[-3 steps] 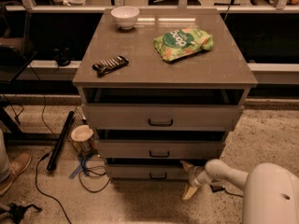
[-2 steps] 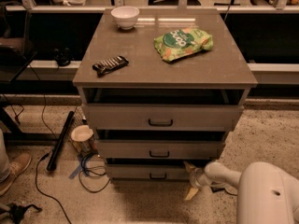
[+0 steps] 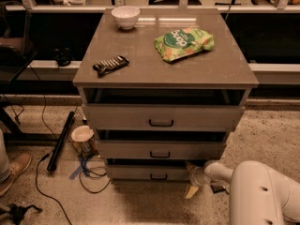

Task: Open bottom drawer

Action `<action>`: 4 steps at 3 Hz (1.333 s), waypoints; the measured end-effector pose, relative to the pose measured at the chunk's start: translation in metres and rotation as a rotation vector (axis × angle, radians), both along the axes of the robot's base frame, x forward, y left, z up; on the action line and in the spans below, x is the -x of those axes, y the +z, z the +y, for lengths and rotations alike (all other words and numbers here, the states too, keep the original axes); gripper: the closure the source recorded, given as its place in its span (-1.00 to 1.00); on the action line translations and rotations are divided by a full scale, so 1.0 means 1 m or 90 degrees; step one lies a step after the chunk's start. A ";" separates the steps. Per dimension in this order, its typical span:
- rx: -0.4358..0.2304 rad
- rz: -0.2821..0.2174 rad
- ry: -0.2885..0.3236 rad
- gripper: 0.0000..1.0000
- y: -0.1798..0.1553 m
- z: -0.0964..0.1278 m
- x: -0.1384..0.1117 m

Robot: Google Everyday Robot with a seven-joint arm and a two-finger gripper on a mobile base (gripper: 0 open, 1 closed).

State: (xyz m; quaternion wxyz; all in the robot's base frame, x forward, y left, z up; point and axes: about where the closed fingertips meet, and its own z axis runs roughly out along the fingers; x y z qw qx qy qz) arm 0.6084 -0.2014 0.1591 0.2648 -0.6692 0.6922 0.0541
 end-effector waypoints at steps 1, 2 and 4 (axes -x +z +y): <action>0.012 -0.004 0.007 -0.63 0.001 0.004 -0.010; 0.014 0.001 0.008 -0.18 0.000 0.005 -0.011; 0.016 0.013 0.009 0.75 0.002 0.004 -0.005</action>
Offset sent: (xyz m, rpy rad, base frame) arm 0.0145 0.0012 0.0006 -0.0296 0.0086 0.0090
